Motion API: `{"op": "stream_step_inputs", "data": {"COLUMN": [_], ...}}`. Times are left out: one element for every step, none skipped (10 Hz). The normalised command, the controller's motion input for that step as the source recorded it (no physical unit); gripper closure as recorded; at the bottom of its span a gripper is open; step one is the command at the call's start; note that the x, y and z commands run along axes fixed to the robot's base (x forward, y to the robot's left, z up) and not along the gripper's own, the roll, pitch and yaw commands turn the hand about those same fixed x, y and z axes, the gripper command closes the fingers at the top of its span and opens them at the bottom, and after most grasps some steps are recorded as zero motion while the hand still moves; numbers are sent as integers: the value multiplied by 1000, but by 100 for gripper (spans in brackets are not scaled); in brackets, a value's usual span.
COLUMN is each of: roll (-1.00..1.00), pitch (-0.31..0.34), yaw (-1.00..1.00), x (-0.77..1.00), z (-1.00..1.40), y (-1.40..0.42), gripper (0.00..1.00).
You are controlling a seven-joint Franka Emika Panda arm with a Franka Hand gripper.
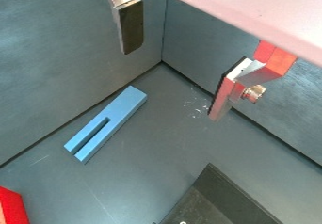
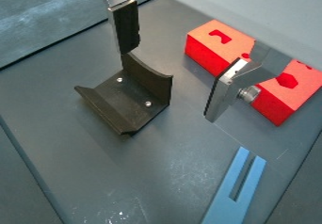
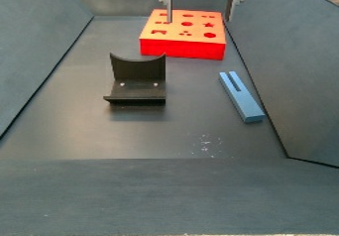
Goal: Pick up the double-square object. Move up. Rotate the double-square object. Place the double-square object on the fixture. Regrasp the double-square object. Move to above the board. Insert the double-square object.
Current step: Pick up the double-square object.
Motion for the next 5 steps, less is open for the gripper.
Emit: {"op": "stream_step_inputs", "data": {"roll": [164, 191, 63, 0, 0], "pitch": [-3, -77, -124, -104, -97], "yaw": [0, 106, 177, 249, 266], "x": [-23, -117, -251, -374, -426], "z": [-180, -449, -851, -969, -1000], "y": [0, -111, -271, -226, -154], "gripper": [0, 0, 0, 0, 0]}}
